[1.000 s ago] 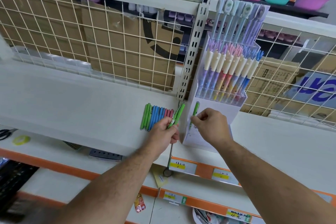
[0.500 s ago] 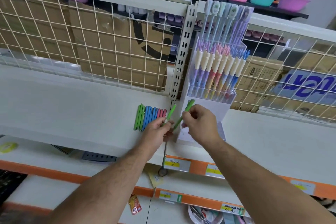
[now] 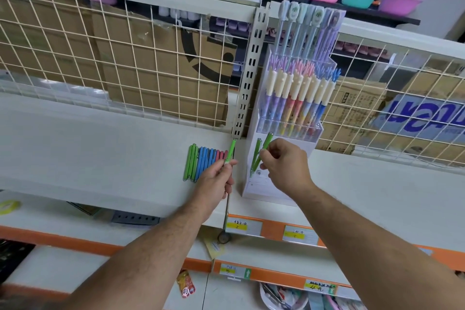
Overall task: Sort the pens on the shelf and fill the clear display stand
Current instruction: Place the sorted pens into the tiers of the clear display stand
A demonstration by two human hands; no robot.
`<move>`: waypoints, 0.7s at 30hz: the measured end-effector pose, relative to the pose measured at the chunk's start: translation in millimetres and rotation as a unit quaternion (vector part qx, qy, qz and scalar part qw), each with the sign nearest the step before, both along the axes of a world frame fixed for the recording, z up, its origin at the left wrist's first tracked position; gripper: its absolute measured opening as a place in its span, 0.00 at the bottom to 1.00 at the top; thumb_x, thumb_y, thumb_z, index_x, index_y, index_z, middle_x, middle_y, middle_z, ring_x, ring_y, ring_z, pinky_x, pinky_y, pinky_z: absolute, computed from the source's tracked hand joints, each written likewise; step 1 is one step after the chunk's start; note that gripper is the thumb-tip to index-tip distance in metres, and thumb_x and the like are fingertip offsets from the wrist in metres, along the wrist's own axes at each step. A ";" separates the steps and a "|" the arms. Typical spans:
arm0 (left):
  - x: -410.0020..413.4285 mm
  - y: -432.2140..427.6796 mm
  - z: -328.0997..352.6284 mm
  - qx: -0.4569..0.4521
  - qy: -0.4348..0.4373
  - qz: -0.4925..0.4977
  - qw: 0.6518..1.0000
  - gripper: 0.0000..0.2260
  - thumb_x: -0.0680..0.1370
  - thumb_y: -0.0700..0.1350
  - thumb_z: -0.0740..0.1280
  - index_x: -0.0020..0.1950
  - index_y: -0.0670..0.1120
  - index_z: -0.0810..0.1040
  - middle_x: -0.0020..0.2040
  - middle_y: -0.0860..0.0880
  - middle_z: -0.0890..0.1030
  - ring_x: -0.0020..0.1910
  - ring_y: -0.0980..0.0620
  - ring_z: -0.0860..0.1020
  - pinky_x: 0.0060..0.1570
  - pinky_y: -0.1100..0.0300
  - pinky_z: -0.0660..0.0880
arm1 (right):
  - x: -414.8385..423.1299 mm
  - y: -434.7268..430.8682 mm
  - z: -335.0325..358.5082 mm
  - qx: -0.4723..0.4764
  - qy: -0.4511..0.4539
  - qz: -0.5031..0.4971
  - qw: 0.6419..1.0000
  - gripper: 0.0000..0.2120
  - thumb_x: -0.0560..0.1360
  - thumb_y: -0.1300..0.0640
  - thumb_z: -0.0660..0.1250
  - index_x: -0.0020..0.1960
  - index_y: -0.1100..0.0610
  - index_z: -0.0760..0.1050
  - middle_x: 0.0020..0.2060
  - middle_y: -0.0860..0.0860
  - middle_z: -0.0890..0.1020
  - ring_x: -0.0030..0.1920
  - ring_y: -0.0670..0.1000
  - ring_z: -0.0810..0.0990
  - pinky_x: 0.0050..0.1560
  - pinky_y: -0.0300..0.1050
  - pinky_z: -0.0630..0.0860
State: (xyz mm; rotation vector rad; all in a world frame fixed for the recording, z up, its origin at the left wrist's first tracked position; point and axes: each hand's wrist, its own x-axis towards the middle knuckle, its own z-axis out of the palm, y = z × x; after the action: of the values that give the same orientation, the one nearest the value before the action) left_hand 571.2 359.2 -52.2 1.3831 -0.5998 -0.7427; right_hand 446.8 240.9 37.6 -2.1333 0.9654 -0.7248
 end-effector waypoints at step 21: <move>-0.6 0.0 4.3 0.027 0.052 0.017 0.998 0.13 0.78 0.33 0.60 0.38 0.44 0.78 0.37 0.47 0.75 0.34 0.55 0.70 0.29 0.67 0.66 | 2.0 3.2 -9.6 -0.045 0.126 0.005 0.991 0.08 0.79 0.55 0.67 0.47 0.56 0.83 0.37 0.50 0.85 0.37 0.49 0.82 0.31 0.34 0.71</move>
State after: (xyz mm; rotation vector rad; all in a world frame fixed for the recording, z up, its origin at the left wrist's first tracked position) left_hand 570.6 359.2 -47.9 1.3918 -0.4763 -0.8049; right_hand 448.9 244.1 28.0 -2.3473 1.0692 -0.5110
